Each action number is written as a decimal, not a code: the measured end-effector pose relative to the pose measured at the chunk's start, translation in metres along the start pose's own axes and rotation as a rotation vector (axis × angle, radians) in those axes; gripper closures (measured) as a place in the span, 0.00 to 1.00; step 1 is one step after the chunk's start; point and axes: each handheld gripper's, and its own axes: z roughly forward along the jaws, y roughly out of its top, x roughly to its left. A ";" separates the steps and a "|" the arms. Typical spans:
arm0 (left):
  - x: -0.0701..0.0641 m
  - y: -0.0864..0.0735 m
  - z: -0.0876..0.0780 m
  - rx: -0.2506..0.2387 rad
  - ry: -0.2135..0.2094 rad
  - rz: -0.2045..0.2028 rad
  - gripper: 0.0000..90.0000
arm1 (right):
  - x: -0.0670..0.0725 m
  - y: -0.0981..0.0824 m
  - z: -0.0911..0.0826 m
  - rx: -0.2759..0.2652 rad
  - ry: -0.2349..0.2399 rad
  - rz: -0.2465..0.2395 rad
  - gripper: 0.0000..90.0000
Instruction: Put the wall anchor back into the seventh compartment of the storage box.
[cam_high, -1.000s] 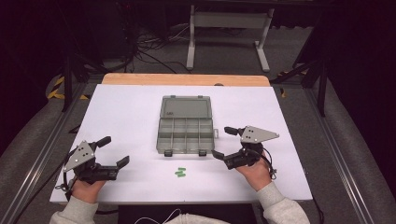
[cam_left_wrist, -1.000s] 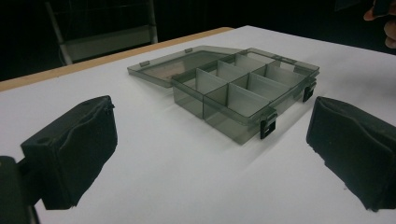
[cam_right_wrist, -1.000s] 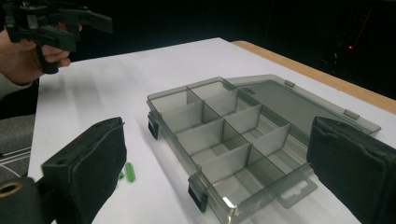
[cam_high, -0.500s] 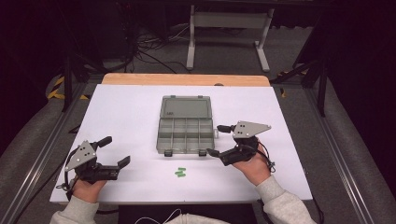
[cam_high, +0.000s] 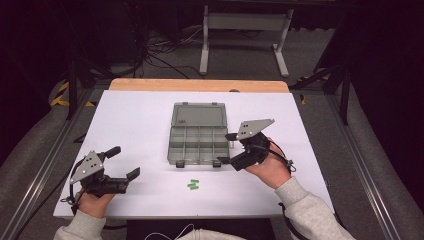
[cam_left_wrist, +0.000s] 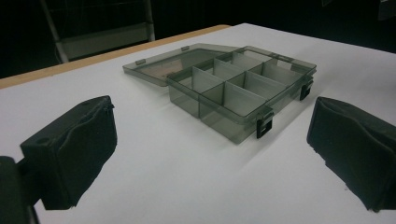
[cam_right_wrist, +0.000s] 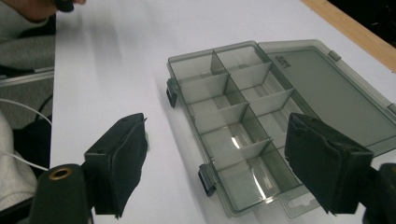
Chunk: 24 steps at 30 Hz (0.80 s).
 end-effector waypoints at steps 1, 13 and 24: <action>0.000 0.000 0.000 0.000 0.000 0.003 0.02 | 0.000 0.003 0.001 0.021 0.000 -0.007 0.24; -0.001 0.000 0.001 -0.002 0.002 -0.003 0.03 | -0.004 0.019 0.008 0.159 0.021 -0.030 0.23; 0.000 -0.001 0.001 0.004 0.009 -0.006 0.02 | -0.008 0.026 0.015 0.305 0.037 -0.020 0.25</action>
